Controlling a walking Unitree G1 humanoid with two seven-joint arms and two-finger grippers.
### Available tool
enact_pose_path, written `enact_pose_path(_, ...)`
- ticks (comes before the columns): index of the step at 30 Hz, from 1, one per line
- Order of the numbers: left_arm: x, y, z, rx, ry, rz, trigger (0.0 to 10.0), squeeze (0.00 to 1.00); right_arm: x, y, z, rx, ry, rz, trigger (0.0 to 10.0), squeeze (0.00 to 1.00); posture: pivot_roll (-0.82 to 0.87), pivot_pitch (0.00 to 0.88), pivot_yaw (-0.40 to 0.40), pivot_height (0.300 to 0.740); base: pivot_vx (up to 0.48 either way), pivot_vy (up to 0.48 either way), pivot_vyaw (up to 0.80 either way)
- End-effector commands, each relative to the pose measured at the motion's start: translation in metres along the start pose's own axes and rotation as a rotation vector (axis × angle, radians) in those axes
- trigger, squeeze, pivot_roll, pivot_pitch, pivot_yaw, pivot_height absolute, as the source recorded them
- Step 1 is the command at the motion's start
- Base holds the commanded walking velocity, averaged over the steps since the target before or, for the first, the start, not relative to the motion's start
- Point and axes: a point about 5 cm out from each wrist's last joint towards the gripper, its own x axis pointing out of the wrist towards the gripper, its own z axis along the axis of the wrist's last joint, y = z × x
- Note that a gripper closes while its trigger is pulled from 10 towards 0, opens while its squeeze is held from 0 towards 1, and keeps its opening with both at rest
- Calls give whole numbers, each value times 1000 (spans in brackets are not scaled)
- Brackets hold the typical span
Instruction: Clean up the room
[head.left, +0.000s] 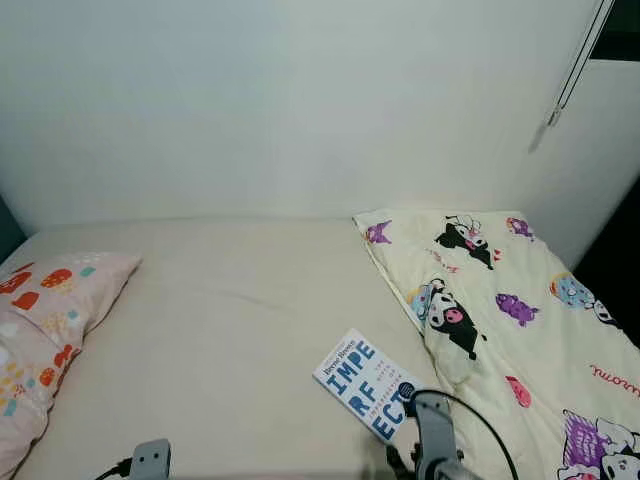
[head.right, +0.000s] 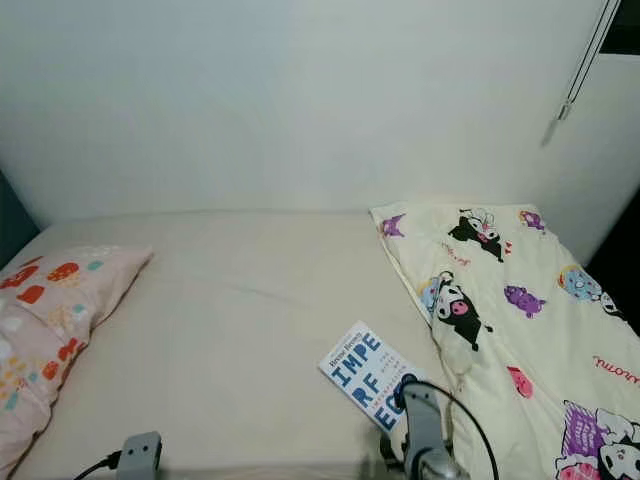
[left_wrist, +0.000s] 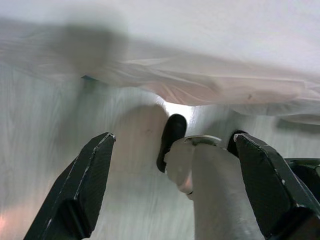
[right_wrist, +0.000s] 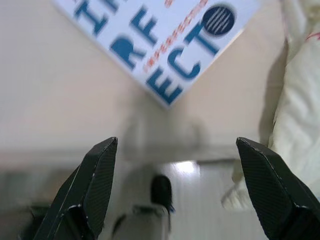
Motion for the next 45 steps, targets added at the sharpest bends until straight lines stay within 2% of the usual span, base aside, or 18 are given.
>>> enact_pose_path(1,-1,3,-3,9,20,4,10000,0,1,-5,15,99,-49,-13,10000,0,-5,16,-32,740,0,0,0)
enact_pose_path(3,-1,3,-3,11,19,5,10000,0,3,-8,34,167,-95,-16,10000,0,-7,18,-27,740,0,0,0)
enact_pose_path(4,-1,3,-3,11,19,5,10000,0,3,-8,34,167,-95,-16,10000,0,-7,18,-27,740,0,0,0)
enact_pose_path(5,-1,3,-3,11,20,5,10000,0,3,-10,42,224,-120,-17,10000,0,-7,18,-26,735,0,0,0)
enact_pose_path(6,-1,3,-3,11,20,5,10000,0,3,-10,42,224,-120,-17,10000,0,-7,18,-26,735,0,0,0)
enact_pose_path(8,-1,3,-3,13,19,5,10000,0,3,-11,54,314,-154,-14,10000,0,-5,20,-28,725,0,0,0)
enact_pose_path(9,-1,3,-3,13,19,5,10000,0,3,-11,54,314,-154,-14,10000,0,-5,20,-28,725,0,0,0)
enact_pose_path(12,-1,5,-1,-4,8,12,10000,0,3,-15,75,382,-213,-16,10000,0,-3,27,-31,710,0,0,0)
enact_pose_path(14,-1,5,-1,-4,8,12,10000,0,3,-15,75,382,-213,-16,10000,0,-3,27,-31,710,0,0,0)
enact_pose_path(16,-1,8,3,-24,-9,22,10000,0,2,-21,85,452,-244,-26,10000,0,1,30,-34,700,0,0,0)
enact_pose_path(19,-1,14,10,-52,-44,36,10000,0,0,-27,88,493,-252,-38,10000,0,6,34,-37,685,0,0,0)
enact_pose_path(21,-1,14,10,-52,-44,36,10000,0,0,-27,88,493,-252,-38,10000,0,6,34,-37,685,0,0,0)
enact_pose_path(26,0,20,26,-68,-109,43,10000,0,0,-28,88,481,-241,-39,10000,0,22,45,-45,670,0,0,0)
enact_pose_path(29,0,23,41,-62,-169,42,10000,0,1,-25,89,445,-229,-14,10000,0,30,55,-46,655,0,0,0)
enact_pose_path(36,0,20,42,-40,-174,35,10000,0,1,-26,83,385,-199,-18,10000,0,33,65,-40,635,0,0,0)
enact_pose_path(45,-1,19,35,-25,-169,24,10000,0,0,-28,92,390,-233,-10,10000,0,42,91,-33,600,0,0,0)
